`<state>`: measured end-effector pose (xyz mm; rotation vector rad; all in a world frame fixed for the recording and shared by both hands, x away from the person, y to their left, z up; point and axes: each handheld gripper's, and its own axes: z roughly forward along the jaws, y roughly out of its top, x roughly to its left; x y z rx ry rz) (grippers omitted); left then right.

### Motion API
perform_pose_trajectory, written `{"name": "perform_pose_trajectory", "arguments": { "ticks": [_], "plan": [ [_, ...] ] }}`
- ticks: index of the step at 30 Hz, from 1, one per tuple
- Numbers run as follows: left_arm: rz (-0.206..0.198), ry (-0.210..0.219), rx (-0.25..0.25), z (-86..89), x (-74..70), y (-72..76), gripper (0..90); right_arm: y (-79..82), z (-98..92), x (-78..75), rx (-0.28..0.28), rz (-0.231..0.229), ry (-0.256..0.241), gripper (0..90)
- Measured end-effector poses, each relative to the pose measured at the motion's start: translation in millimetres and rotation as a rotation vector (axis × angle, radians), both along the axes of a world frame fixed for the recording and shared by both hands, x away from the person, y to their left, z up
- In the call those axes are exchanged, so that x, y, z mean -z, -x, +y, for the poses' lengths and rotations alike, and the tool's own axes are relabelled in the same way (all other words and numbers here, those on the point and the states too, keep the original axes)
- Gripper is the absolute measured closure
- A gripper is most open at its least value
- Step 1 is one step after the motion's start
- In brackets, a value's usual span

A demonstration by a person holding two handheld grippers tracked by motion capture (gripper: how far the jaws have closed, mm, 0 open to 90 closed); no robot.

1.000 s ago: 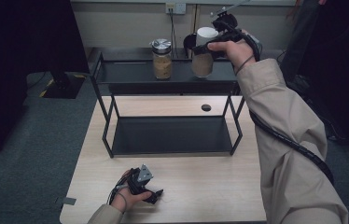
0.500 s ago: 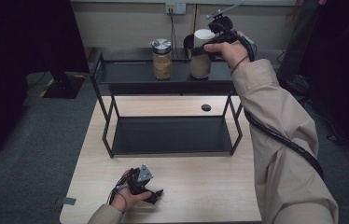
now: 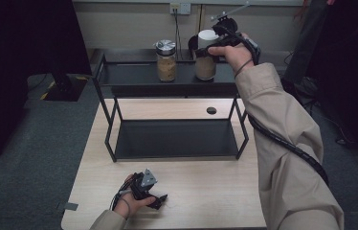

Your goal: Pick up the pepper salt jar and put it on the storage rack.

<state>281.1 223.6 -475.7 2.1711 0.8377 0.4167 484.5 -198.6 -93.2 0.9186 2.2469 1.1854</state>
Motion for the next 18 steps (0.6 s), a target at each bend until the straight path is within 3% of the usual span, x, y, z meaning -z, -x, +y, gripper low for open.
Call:
{"name": "perform_pose_trajectory", "arguments": {
  "ticks": [9, 18],
  "plan": [
    [0.0, 0.0, -0.001, -0.1, 0.0, 0.2, 0.0, 3.8, -2.3, 5.3, -0.002, -0.022, -0.008, 32.6],
    [0.0, 0.0, -0.001, -0.1, 0.0, 0.2, 0.0, 17.9, -4.7, 5.0, 0.011, -0.028, -0.008, 17.8]
  ]
}}
